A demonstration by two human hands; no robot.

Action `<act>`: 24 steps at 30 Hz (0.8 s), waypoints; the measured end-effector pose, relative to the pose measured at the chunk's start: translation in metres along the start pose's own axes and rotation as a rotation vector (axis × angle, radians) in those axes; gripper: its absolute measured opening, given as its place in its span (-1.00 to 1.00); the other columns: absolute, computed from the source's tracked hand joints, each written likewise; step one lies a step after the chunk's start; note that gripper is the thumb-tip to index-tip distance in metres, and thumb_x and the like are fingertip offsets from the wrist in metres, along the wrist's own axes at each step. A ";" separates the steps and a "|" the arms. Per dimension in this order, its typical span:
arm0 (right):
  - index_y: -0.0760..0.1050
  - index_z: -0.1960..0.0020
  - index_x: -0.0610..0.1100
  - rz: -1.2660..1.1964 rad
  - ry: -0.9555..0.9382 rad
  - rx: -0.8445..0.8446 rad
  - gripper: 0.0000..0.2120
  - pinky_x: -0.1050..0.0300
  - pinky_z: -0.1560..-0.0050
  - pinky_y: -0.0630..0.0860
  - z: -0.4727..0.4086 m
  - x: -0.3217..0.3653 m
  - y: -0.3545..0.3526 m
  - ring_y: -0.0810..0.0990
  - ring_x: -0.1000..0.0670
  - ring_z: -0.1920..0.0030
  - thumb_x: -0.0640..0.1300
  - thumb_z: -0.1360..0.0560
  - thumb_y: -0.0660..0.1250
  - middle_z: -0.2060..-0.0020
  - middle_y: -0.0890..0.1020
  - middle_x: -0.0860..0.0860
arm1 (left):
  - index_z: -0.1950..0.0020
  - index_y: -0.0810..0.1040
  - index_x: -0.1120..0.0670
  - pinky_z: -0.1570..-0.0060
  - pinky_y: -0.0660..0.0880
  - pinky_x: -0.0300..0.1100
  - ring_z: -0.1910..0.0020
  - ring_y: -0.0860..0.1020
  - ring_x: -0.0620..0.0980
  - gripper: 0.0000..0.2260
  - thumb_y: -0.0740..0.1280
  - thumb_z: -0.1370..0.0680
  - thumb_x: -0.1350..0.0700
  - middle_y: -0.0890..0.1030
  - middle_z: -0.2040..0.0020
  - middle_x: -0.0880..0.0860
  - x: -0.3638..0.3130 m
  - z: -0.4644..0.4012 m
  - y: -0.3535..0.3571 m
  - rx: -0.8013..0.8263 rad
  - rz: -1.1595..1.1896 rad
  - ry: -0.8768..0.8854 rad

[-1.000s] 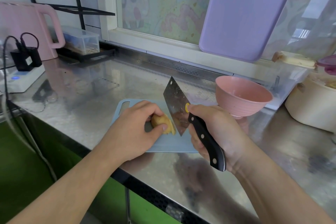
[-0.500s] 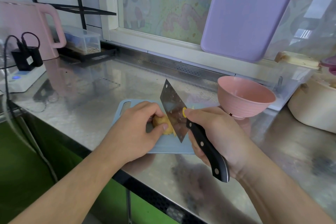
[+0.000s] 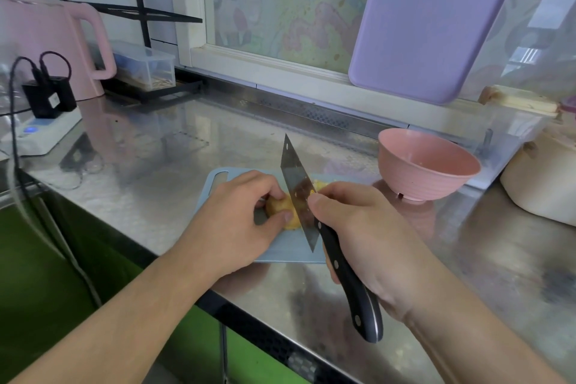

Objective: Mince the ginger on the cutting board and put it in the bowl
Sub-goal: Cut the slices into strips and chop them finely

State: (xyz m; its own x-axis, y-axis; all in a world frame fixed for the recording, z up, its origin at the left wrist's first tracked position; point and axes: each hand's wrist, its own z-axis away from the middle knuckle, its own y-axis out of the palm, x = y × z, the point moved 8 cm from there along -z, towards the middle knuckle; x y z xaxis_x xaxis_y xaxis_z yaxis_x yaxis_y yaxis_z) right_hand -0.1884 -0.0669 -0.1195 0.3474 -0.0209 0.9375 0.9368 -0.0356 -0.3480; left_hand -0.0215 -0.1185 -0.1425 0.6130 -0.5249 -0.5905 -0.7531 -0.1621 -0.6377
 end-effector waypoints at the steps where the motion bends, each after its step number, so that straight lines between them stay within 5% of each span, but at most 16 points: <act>1: 0.56 0.30 -0.06 0.010 -0.001 -0.006 -0.70 0.01 0.22 0.38 -0.002 0.000 0.001 0.46 -0.05 0.42 -0.04 -0.60 0.36 0.58 0.46 0.13 | 0.03 0.59 -0.15 -0.09 0.61 -0.12 -0.02 0.61 -0.17 -0.87 0.51 -0.50 -0.05 0.61 0.03 -0.23 0.000 0.000 0.000 -0.002 0.000 0.001; 10: 0.57 0.24 -0.09 -0.023 0.070 0.016 -0.73 0.06 0.28 0.35 -0.024 -0.010 0.017 0.43 -0.05 0.43 -0.08 -0.63 0.34 0.54 0.45 0.08 | 0.06 0.59 -0.14 -0.08 0.61 -0.13 0.00 0.61 -0.17 -0.87 0.52 -0.50 -0.02 0.62 0.06 -0.18 0.001 -0.001 0.000 0.004 0.013 0.002; 15: 0.45 0.28 -0.08 -0.136 0.145 0.068 -0.68 0.19 0.45 0.29 -0.019 -0.022 0.014 0.39 -0.03 0.62 -0.06 -0.64 0.30 0.55 0.40 -0.04 | 0.05 0.56 -0.14 -0.08 0.61 -0.10 -0.01 0.60 -0.16 -0.86 0.51 -0.50 -0.04 0.60 0.05 -0.17 -0.002 0.000 0.001 -0.001 -0.002 0.002; 20: 0.47 0.17 -0.14 -0.175 0.187 0.106 -0.79 0.13 0.40 0.20 -0.016 -0.025 0.010 0.34 -0.06 0.60 -0.05 -0.59 0.29 0.54 0.35 -0.08 | 0.04 0.55 -0.14 -0.10 0.60 -0.10 -0.03 0.59 -0.19 -0.86 0.50 -0.52 -0.06 0.59 0.03 -0.19 -0.001 0.001 0.001 0.001 -0.013 -0.003; 24: 0.42 0.27 -0.10 -0.231 0.182 0.082 -0.72 0.13 0.41 0.19 -0.011 -0.020 0.006 0.33 -0.05 0.59 -0.06 -0.59 0.32 0.53 0.34 -0.07 | 0.03 0.55 -0.15 -0.11 0.60 -0.10 -0.05 0.59 -0.18 -0.86 0.49 -0.52 -0.07 0.59 0.02 -0.20 -0.001 0.002 0.001 0.004 -0.012 -0.004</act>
State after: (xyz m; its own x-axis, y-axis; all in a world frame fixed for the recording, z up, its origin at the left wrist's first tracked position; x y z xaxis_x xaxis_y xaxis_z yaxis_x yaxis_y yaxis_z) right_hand -0.1908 -0.0777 -0.1407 0.1183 -0.2005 0.9725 0.9930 0.0203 -0.1166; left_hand -0.0223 -0.1168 -0.1431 0.6226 -0.5199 -0.5849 -0.7449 -0.1647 -0.6465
